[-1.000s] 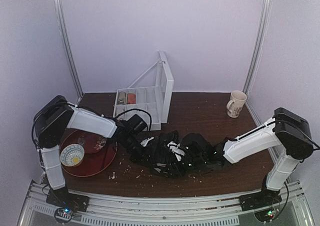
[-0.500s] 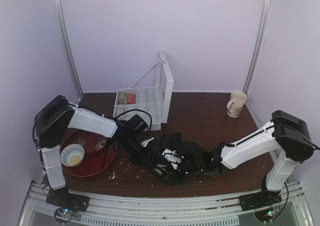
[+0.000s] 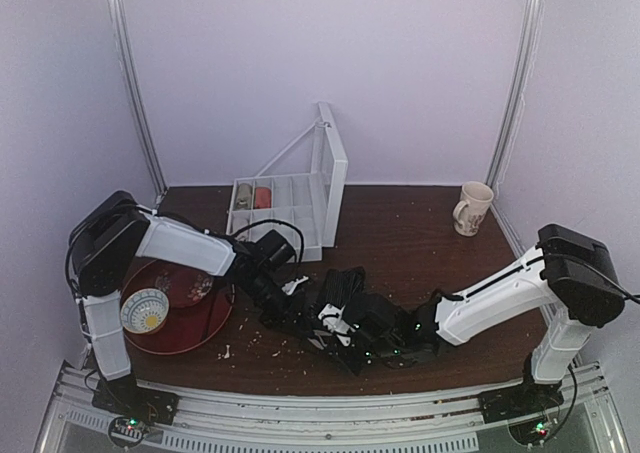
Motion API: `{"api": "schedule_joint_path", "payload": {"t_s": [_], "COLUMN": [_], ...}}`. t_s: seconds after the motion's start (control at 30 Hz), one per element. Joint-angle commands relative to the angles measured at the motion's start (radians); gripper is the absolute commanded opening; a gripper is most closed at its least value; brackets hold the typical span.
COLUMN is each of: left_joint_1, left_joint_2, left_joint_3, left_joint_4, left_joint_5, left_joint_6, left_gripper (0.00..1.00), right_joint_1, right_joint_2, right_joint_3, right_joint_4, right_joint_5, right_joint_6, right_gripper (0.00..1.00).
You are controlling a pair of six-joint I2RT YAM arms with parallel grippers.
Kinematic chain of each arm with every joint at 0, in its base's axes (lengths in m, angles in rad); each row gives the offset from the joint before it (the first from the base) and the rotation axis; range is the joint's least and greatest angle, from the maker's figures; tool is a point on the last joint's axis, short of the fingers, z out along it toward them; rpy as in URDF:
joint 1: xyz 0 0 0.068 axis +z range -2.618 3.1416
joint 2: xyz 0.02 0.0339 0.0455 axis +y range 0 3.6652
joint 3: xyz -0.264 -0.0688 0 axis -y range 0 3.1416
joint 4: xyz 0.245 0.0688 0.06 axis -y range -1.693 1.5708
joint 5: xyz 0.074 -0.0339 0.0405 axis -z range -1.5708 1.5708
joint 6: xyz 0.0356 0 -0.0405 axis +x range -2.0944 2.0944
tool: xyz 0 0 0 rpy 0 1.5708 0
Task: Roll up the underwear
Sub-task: Roll the underwear at the center of the board.
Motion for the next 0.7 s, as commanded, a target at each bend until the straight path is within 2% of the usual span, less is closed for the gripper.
{"api": "schedule_joint_path", "payload": {"t_s": [0.0,0.07,0.2,0.47,0.67], "left_joint_1": [-0.005,-0.005,-0.005,0.027,0.043], "left_joint_2": [0.042,0.038,0.023,-0.06,-0.097], "left_joint_3": [-0.016,-0.01,0.003,0.016,0.016], "left_joint_4": [-0.075,-0.08,-0.096,-0.119,-0.108], "left_joint_5": [-0.058,-0.06,-0.073,-0.104,-0.104], "left_joint_6": [-0.001,0.0,0.006,0.003,-0.005], "left_gripper": [0.0,0.0,0.0,0.24,0.26], "right_joint_1": [0.007,0.001,-0.045,-0.135,-0.178], "right_joint_2": [0.016,0.011,0.019,0.053,0.118], "right_joint_3": [-0.001,-0.01,-0.018,-0.052,-0.08], "right_joint_4": [-0.02,-0.007,0.02,0.115,0.215], "right_joint_5": [0.039,0.022,-0.109,-0.321,-0.432], "right_joint_6": [0.016,0.028,0.079,0.233,0.373], "right_gripper": [0.0,0.0,0.0,0.0,0.0]}}
